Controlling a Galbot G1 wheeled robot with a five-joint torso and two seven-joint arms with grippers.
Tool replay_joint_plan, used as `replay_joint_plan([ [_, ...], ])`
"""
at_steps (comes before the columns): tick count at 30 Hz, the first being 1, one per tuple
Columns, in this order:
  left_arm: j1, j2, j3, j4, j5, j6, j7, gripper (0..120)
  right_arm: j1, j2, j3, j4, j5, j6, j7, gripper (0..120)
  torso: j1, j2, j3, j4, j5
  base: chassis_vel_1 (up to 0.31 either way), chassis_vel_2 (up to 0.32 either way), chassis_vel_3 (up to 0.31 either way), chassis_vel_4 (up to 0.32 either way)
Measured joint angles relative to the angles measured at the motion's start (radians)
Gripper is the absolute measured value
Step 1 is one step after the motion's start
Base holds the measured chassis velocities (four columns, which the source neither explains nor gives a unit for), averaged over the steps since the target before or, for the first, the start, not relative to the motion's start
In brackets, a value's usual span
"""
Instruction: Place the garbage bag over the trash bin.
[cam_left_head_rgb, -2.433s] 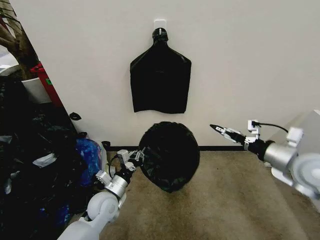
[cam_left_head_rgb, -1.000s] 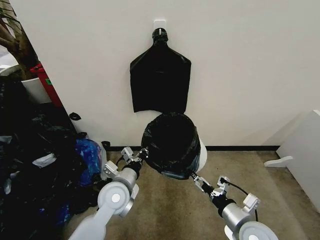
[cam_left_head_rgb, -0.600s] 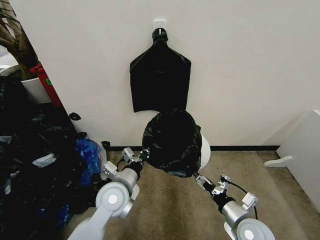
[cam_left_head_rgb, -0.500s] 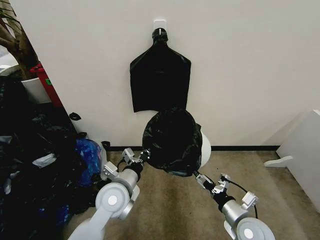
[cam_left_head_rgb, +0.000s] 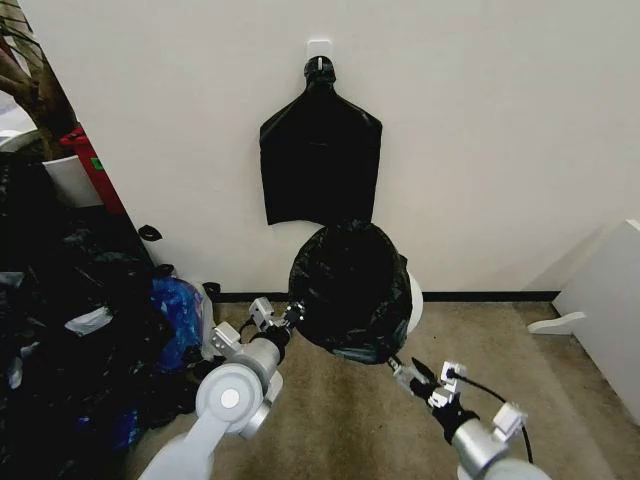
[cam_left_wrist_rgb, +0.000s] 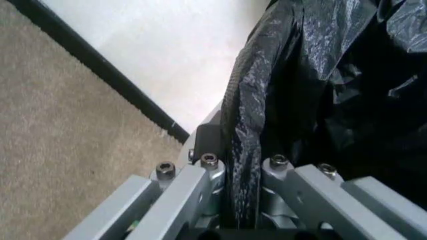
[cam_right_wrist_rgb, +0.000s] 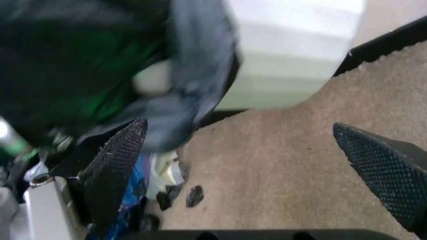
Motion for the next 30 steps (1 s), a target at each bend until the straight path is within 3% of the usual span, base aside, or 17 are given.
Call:
replay_joint_plan([
  [3, -0.007, -0.007, 0.004, 0.011, 0.016, -0.003, -0.006, 4, -0.039, 0.001, -0.007, 0.043, -0.048, 0.032, -0.001, 100, 0.000, 0.000, 0.000, 0.0002, 0.0001, 0.000, 0.000, 0.000, 0.000],
  [7, 0.006, -0.004, 0.019, 0.069, 0.260, -0.050, 0.099, 4, -0.131, 0.011, -0.025, 0.255, -0.154, 0.080, 0.086, 100, 0.000, 0.000, 0.000, 0.0001, -0.0003, 0.000, 0.000, 0.000, 0.000],
  [8, 0.006, -0.004, 0.019, 0.069, 0.260, -0.050, 0.099, 4, -0.131, 0.011, -0.025, 0.255, -0.154, 0.080, 0.086, 100, 0.000, 0.000, 0.000, 0.0001, -0.0003, 0.000, 0.000, 0.000, 0.000],
  [10, 0.010, -0.004, 0.026, 0.096, 0.370, -0.083, 0.143, 4, -0.135, 0.013, -0.041, 0.320, -0.202, 0.080, 0.140, 100, 0.000, 0.000, 0.000, 0.0002, -0.0001, 0.000, 0.000, 0.000, 0.000],
  [12, 0.013, -0.005, 0.030, 0.116, 0.450, -0.110, 0.174, 4, -0.125, 0.014, -0.055, 0.364, -0.228, 0.069, 0.173, 100, 0.000, 0.000, 0.000, 0.0000, -0.0003, 0.000, 0.000, 0.000, 0.000],
  [15, 0.018, -0.007, 0.040, 0.149, 0.594, -0.167, 0.231, 4, -0.040, -0.021, -0.121, 0.394, -0.217, -0.035, 0.309, 100, 0.000, 0.000, 0.000, -0.0001, 0.0001, 0.000, 0.000, 0.000, 0.000],
  [21, 0.023, -0.009, 0.050, 0.157, 0.712, -0.205, 0.264, 4, 0.137, -0.096, -0.171, 0.395, -0.132, -0.146, 0.430, 100, 0.000, 0.000, 0.000, 0.0005, 0.0000, 0.000, 0.000, 0.000, 0.000],
  [23, 0.031, -0.007, 0.053, 0.156, 0.756, -0.213, 0.270, 4, 0.148, -0.103, -0.182, 0.394, -0.140, -0.157, 0.420, 100, 0.000, 0.000, 0.000, 0.0002, 0.0001, 0.000, 0.000, 0.000, 0.000],
  [30, 0.059, -0.004, 0.072, 0.141, 0.755, -0.154, 0.219, 4, 0.124, -0.081, -0.170, 0.390, -0.148, -0.154, 0.402, 100, 0.000, 0.000, 0.000, 0.0003, 0.0002, 0.000, 0.000, 0.000, 0.000],
])
